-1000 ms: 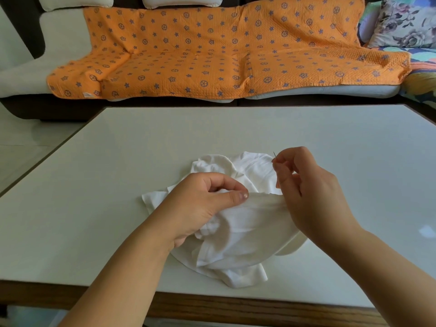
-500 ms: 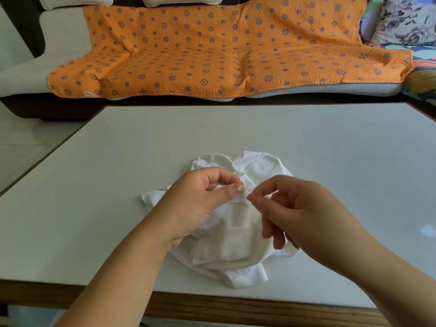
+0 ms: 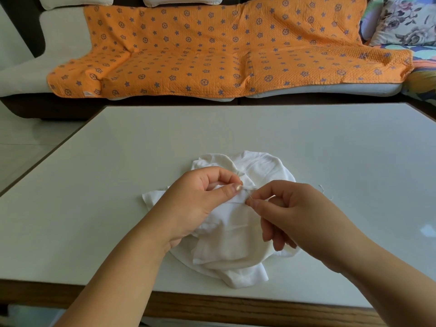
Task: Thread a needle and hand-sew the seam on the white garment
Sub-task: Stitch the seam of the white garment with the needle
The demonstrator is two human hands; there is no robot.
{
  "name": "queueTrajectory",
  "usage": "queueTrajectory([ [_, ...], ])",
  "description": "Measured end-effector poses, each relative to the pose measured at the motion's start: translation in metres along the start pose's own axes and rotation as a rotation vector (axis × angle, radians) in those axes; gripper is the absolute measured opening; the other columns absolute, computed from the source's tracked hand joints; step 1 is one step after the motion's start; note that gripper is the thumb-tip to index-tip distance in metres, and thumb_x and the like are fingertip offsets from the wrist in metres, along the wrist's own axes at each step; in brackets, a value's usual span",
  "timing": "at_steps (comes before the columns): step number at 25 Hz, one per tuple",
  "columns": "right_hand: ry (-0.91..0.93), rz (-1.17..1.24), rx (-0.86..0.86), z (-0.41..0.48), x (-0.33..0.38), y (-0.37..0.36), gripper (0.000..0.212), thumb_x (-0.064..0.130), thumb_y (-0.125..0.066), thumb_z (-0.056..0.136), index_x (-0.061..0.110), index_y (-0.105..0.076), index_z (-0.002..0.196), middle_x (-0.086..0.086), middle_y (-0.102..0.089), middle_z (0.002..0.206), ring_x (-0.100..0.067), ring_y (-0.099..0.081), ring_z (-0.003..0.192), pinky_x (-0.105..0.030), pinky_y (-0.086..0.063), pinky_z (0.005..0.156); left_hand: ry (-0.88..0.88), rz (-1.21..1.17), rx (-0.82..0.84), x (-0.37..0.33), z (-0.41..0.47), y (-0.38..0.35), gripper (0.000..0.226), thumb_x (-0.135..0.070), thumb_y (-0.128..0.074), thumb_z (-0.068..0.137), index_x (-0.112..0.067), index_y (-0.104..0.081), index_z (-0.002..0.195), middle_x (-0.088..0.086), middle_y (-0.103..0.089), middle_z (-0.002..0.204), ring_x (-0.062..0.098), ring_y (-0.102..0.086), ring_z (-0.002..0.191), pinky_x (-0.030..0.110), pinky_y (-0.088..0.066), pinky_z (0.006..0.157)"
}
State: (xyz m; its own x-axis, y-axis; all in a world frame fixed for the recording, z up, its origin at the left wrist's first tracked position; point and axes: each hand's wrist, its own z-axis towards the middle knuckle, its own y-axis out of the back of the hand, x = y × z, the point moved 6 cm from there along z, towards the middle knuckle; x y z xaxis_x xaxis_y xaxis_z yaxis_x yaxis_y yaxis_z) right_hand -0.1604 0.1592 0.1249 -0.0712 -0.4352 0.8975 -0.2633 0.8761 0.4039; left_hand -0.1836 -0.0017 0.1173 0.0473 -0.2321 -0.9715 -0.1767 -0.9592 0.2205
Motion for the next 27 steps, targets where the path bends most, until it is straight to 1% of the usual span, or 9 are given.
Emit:
queueTrajectory([
  [8,0.002,0.020,0.010,-0.0008,0.0006,0.0005,0.011,0.024,-0.059,0.093,0.020,-0.065,0.086,-0.001,-0.067,0.056,-0.010,-0.054,0.043,-0.010,-0.036,0.043,0.001,-0.009,0.006,0.0009,0.0002,0.0006,0.005,-0.023,-0.068,0.089,-0.023,-0.073,0.089,-0.010,-0.075,0.086,0.002,-0.069,0.087,0.021,-0.048,0.082],
  [11,-0.004,0.024,0.012,-0.0008,0.0012,0.0009,0.011,0.023,-0.059,0.094,0.020,-0.065,0.086,-0.001,-0.067,0.056,-0.011,-0.054,0.043,-0.011,-0.036,0.043,-0.001,-0.025,0.010,0.0011,0.0004,0.0004,0.006,-0.022,-0.067,0.089,-0.024,-0.073,0.087,-0.011,-0.074,0.083,-0.001,-0.068,0.084,0.019,-0.046,0.079],
  [16,-0.010,0.010,0.013,-0.0004,0.0006,0.0001,0.011,0.026,-0.058,0.094,0.021,-0.065,0.087,-0.001,-0.067,0.057,-0.010,-0.054,0.043,-0.013,-0.036,0.045,-0.019,-0.009,0.020,-0.0004,0.0001,0.0001,0.005,-0.022,-0.068,0.088,-0.024,-0.072,0.087,-0.011,-0.074,0.085,-0.002,-0.068,0.085,0.011,-0.047,0.075],
  [18,-0.016,0.008,0.016,-0.0004,0.0000,-0.0006,0.012,0.027,-0.058,0.094,0.021,-0.065,0.087,-0.001,-0.067,0.057,-0.010,-0.054,0.043,-0.013,-0.036,0.045,-0.026,0.002,0.025,-0.0016,-0.0007,-0.0002,0.005,-0.023,-0.068,0.088,-0.023,-0.073,0.087,-0.010,-0.074,0.086,-0.002,-0.068,0.085,0.009,-0.047,0.075],
  [22,-0.020,0.009,-0.001,-0.0003,0.0001,-0.0020,0.014,0.027,-0.057,0.095,0.019,-0.064,0.087,-0.001,-0.068,0.057,-0.008,-0.053,0.042,-0.014,-0.037,0.044,-0.041,0.051,0.038,-0.0026,-0.0027,-0.0019,0.003,-0.025,-0.070,0.086,-0.024,-0.074,0.085,-0.014,-0.074,0.084,-0.006,-0.067,0.084,0.005,-0.045,0.075],
  [26,-0.018,-0.006,-0.037,0.0022,-0.0021,-0.0035,0.015,0.028,-0.055,0.096,0.018,-0.062,0.087,0.000,-0.070,0.060,-0.010,-0.054,0.045,-0.017,-0.040,0.047,-0.071,0.112,0.058,-0.0051,-0.0034,-0.0070,0.005,-0.021,-0.070,0.086,-0.022,-0.075,0.087,-0.015,-0.075,0.090,-0.004,-0.068,0.091,0.010,-0.049,0.086],
  [27,-0.016,0.004,-0.046,0.0027,-0.0029,-0.0033,0.014,0.027,-0.055,0.097,0.017,-0.061,0.089,0.000,-0.071,0.062,-0.010,-0.054,0.046,-0.017,-0.041,0.047,-0.076,0.119,0.049,-0.0056,-0.0033,-0.0073,0.004,-0.021,-0.070,0.087,-0.022,-0.074,0.088,-0.015,-0.075,0.089,-0.005,-0.068,0.091,0.009,-0.048,0.086],
])
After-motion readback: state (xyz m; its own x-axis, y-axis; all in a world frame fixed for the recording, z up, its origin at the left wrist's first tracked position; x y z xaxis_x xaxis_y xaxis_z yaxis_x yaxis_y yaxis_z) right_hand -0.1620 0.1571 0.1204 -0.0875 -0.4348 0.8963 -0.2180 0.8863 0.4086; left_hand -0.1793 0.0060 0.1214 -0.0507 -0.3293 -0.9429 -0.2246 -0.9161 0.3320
